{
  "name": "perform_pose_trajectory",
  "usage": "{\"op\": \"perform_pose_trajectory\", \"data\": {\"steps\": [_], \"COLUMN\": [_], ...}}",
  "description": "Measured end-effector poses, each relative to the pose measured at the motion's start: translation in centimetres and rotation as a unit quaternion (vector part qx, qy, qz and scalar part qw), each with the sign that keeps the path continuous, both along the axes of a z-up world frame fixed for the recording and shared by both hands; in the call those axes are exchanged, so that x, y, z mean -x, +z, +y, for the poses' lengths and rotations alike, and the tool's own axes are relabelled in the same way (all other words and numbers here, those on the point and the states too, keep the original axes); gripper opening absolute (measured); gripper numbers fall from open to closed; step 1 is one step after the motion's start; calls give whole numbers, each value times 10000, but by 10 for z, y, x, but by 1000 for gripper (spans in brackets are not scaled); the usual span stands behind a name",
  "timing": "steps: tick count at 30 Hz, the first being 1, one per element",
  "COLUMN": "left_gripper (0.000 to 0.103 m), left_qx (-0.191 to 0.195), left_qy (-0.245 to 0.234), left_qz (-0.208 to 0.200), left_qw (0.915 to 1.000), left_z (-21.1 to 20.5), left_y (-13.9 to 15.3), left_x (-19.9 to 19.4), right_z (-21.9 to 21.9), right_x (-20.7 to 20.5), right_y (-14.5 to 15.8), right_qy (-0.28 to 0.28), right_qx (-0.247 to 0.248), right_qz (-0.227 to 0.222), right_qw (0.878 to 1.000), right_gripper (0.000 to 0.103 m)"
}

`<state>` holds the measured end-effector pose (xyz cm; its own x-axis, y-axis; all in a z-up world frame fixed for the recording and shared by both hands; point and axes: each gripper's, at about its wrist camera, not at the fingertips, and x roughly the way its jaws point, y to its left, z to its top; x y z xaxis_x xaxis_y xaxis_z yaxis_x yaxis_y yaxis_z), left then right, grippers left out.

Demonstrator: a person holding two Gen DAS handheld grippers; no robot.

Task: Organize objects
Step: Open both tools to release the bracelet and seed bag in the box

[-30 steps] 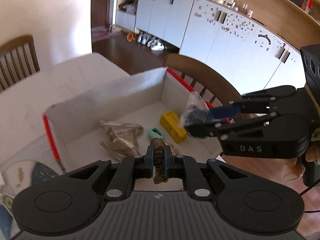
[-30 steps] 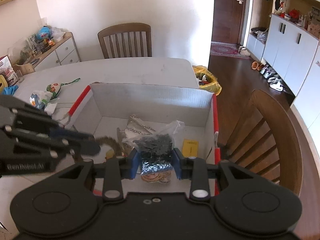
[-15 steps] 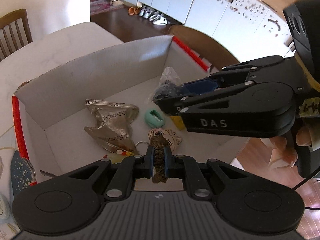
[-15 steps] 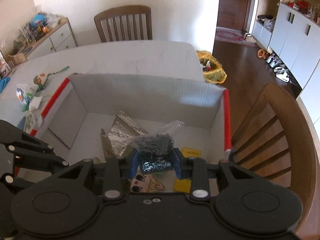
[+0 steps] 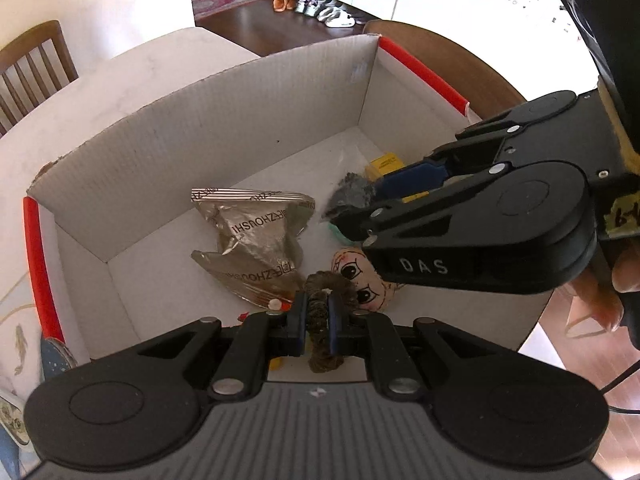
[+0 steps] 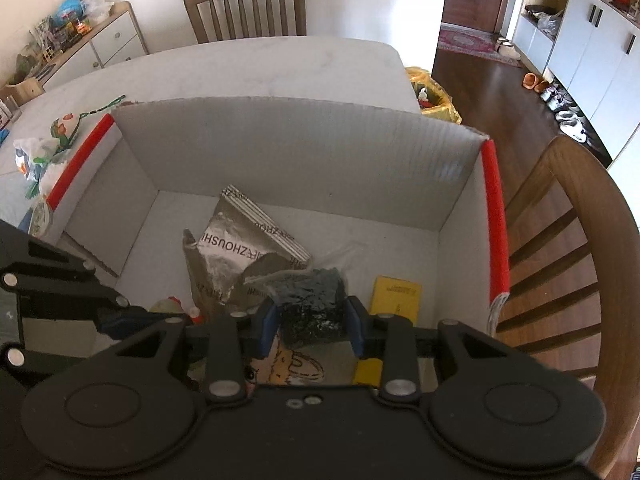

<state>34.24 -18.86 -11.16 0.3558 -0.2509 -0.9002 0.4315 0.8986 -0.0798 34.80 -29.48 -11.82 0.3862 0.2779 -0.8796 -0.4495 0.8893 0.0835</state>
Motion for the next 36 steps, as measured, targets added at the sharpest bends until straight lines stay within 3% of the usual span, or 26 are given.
{"op": "perform_pose_trajectory", "data": {"steps": [9, 11, 14, 20, 22, 23, 24, 30, 33, 36], "left_gripper": [18, 22, 29, 31, 48, 64, 68, 68, 68, 68], "left_qx": [-183, -190, -176, -128, -133, -115, -89, -10, 66, 154], "left_qy": [74, 93, 96, 122, 90, 91, 103, 162, 224, 303], "left_qz": [-150, -197, -263, -328, -408, -444, -493, -586, -661, -718], "left_qw": [9997, 9996, 9995, 9993, 9990, 9989, 9987, 9981, 9975, 9968], "left_z": [2, 3, 4, 3, 1, 0, 1, 5, 8, 12], "left_y": [2, 3, 6, 10, 13, 14, 16, 23, 28, 31], "left_x": [1, 3, 8, 13, 18, 19, 21, 27, 31, 34], "right_z": [2, 1, -1, -4, -5, -6, -7, -12, -13, -14], "right_x": [-2, -2, 1, 9, 11, 13, 14, 21, 26, 32], "right_y": [-2, -2, 2, 13, 17, 20, 22, 37, 45, 52], "right_qy": [-17, -36, -84, -90, -97, -95, -103, -154, -175, -187], "right_qx": [48, 38, 6, -69, -87, -101, -107, -167, -207, -276], "right_qz": [26, 28, -61, -157, -193, -205, -224, -343, -427, -485], "right_qw": [10000, 10000, 9999, 9998, 9997, 9997, 9996, 9992, 9987, 9983], "right_gripper": [38, 41, 53, 59, 62, 62, 63, 68, 78, 79]}}
